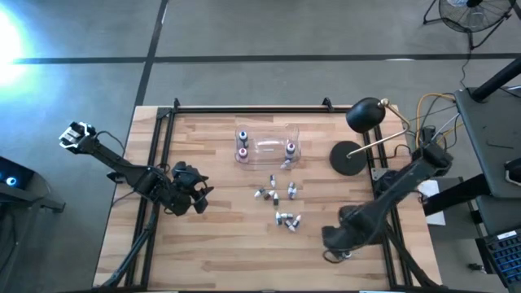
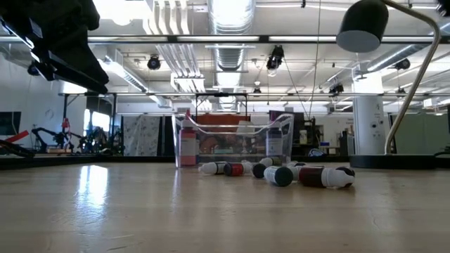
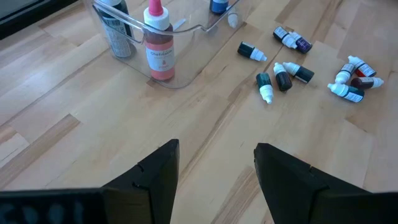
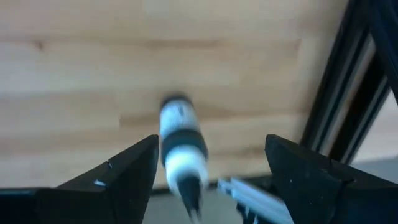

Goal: Pick & Place food coloring
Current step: Put the large black food coloring bottle into the transparent bin

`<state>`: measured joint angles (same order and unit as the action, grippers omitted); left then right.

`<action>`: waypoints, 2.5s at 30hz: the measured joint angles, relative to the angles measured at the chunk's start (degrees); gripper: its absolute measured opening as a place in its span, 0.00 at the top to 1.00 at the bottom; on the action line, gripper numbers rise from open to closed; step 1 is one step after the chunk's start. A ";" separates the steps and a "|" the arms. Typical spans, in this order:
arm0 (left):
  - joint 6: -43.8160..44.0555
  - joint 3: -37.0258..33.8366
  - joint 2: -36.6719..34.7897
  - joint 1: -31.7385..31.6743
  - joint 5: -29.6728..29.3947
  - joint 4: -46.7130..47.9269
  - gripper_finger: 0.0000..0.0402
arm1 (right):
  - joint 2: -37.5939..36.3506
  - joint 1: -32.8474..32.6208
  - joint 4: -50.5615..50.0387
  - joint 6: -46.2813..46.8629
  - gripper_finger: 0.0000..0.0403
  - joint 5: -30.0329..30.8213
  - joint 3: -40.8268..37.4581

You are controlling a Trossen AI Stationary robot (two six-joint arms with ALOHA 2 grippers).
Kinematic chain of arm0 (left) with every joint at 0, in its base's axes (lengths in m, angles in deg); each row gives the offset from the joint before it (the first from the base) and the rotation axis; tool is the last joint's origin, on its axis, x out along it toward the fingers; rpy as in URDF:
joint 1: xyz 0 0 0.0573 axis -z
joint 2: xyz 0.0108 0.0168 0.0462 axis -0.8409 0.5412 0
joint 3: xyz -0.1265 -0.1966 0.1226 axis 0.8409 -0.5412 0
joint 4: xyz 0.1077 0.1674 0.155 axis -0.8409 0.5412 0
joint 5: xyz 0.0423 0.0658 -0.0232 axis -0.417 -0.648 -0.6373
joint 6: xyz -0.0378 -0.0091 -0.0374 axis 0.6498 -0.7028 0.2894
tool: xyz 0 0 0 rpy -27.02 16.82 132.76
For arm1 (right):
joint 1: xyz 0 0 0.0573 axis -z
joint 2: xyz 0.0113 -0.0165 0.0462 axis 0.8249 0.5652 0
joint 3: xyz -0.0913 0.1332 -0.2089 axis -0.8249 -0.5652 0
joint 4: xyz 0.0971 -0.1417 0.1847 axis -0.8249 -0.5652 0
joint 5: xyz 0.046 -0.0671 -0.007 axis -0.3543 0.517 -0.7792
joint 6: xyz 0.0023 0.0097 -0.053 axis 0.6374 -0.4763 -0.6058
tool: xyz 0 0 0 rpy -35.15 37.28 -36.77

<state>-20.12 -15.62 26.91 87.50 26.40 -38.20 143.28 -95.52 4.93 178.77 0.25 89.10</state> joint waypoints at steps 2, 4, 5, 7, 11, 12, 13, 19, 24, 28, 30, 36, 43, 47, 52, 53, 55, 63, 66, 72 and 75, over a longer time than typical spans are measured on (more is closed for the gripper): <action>-0.18 0.00 0.00 0.00 -0.02 0.00 0.54 | -1.56 -1.18 1.40 1.97 0.29 -0.15 0.00; -0.51 0.00 0.01 0.00 -0.02 0.00 0.54 | -2.05 -1.90 2.55 2.60 0.28 -0.52 0.00; -0.65 0.00 0.00 0.00 -0.03 0.00 0.54 | -2.10 -1.97 3.26 2.63 0.28 -1.04 0.00; -0.68 0.00 0.02 0.00 -0.09 0.02 0.54 | -1.77 -2.13 4.76 2.12 0.29 -1.34 0.00; -0.70 0.00 0.00 0.00 -0.11 0.00 0.54 | 0.31 -2.10 6.43 1.56 0.30 -1.22 -0.02; -0.70 0.00 0.02 0.00 -0.11 0.02 0.54 | 0.88 -2.10 6.55 1.54 0.30 -1.26 -0.02; -0.70 0.00 0.00 0.00 -0.11 0.02 0.54 | 1.48 -2.10 6.56 1.37 0.31 -1.30 -0.02; -0.72 0.00 0.00 0.00 -0.11 0.04 0.54 | 3.45 -2.10 9.06 -0.06 0.36 -1.73 -0.07; -1.14 0.00 0.01 0.00 -0.11 0.04 0.54 | 3.58 -2.39 9.09 0.25 0.44 -1.74 -0.07; -1.43 0.00 0.01 0.00 -0.11 0.03 0.54 | 3.57 -2.47 9.09 0.42 0.50 -1.78 -0.07; -1.46 0.00 0.01 0.00 -0.11 0.02 0.54 | 3.60 -2.47 9.11 0.49 0.53 -1.86 -0.07; -1.45 0.00 0.00 0.00 -0.11 0.04 0.54 | 3.71 -2.43 8.99 0.51 0.58 -1.92 -0.38; -1.42 0.00 0.02 0.00 -0.10 0.04 0.54 | 3.75 -2.43 9.10 0.04 0.64 -2.33 -0.94; -1.42 0.00 0.00 0.00 -0.09 0.04 0.54 | 3.64 -2.43 9.14 -0.40 0.72 -2.36 -0.94; -1.38 0.00 0.00 0.00 -0.09 0.04 0.54 | 3.39 -2.29 8.89 -1.63 0.76 -1.78 -0.16; -1.38 0.00 0.00 0.00 -0.09 0.04 0.54 | 3.38 -2.00 8.80 -2.50 0.76 -1.53 0.35; -1.35 0.00 0.00 0.00 -0.09 0.04 0.54 | 3.38 -0.94 7.80 -4.92 0.76 0.51 1.87; -0.94 0.00 0.00 -0.02 -0.09 0.02 0.54 | 4.33 8.81 -8.93 -20.78 0.76 12.82 14.67; -0.26 0.00 0.01 -0.02 -0.07 -0.04 0.54 | 6.77 13.50 -15.53 -29.74 0.76 16.75 22.22; 1.60 0.00 0.02 -0.02 -0.07 -0.18 0.54 | 13.63 21.89 -21.77 -45.67 0.76 23.19 36.95; 2.01 0.00 0.02 0.00 0.00 -0.20 0.54 | 17.30 26.21 -22.85 -53.20 0.76 25.93 43.43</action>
<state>-18.10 -15.62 26.93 87.50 26.41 -38.39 160.58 -69.32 -17.92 125.57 26.18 132.53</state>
